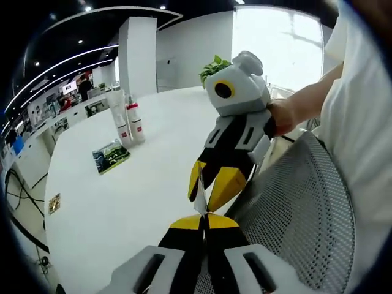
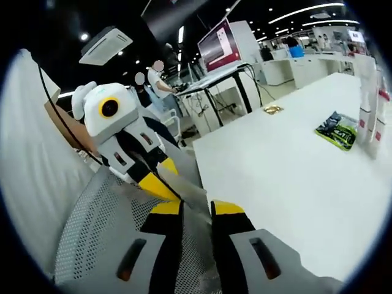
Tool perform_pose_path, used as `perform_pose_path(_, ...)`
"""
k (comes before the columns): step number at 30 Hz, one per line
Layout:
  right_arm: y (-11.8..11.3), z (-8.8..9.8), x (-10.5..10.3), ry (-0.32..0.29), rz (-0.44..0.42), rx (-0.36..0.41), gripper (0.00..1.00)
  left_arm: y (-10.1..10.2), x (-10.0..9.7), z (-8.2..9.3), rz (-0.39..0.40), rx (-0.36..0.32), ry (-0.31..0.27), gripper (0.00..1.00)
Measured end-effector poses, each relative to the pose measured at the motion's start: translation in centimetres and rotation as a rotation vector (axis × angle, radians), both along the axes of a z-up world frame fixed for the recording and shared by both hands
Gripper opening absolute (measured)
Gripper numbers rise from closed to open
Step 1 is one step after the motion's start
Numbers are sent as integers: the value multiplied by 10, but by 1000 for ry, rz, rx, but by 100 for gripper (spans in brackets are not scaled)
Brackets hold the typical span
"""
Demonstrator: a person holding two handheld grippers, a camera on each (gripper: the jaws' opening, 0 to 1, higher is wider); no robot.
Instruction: Arrange the skincare products in the storage area until every visible bottle or jar stands upright without overlapping.
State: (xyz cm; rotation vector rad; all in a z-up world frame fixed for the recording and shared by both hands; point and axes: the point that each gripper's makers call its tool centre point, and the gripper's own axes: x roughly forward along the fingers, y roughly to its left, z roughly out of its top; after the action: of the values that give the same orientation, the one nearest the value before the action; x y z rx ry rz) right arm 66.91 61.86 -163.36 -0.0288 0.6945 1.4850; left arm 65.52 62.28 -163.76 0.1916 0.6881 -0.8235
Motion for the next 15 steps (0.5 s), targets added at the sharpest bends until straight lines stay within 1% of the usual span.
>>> perform_pose_path(1, 0, -1, -1, -13, 9, -10, 11, 1, 1, 0, 8, 2, 2, 0)
perform_pose_path(2, 0, -1, -1, -11, 5, -6, 10, 0, 0, 1, 13, -2, 6, 0)
perform_pose_path(5, -2, 0, 0, 39, -20, 6, 8, 1, 0, 2, 17, -5, 7, 0)
perform_pose_path(9, -4, 1, 3, 166, -81, 24, 5, 0, 0, 3, 19, -7, 2, 0)
perform_pose_path(11, -4, 3, 4, 163, -83, 33, 3, 1, 2, 4, 28, -15, 9, 0)
perform_pose_path(13, -3, 5, 4, 180, -96, 44, 2, 1, 2, 5, 35, -20, 10, 0)
perform_pose_path(15, -3, 7, 5, 215, -112, 56, 1, 2, 3, 5, 41, -24, 13, 0)
